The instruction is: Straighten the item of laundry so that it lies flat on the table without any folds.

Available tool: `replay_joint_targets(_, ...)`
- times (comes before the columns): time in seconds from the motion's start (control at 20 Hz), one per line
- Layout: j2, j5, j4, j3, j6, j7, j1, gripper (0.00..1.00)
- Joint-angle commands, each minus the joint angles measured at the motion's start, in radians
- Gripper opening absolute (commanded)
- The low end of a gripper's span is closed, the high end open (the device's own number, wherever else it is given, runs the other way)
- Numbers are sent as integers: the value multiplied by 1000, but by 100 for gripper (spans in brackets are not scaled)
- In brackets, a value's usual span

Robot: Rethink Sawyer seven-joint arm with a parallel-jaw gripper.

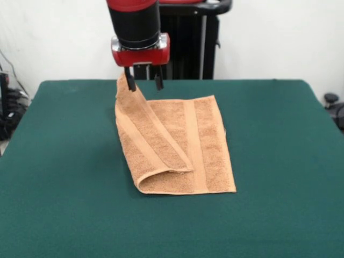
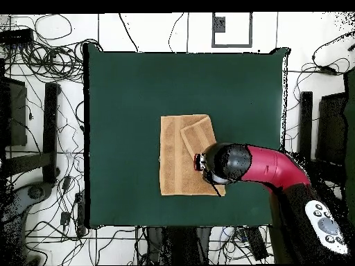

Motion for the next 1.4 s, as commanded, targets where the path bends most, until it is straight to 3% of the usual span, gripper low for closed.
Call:
replay_joint_targets(0.05,-4,-73,34,189,139,-324,-32,100)
replay_joint_targets(0.4,-52,-102,47,249,211,-350,-90,100)
replay_joint_targets(1.4,-15,-216,-36,396,311,-417,-133,100)
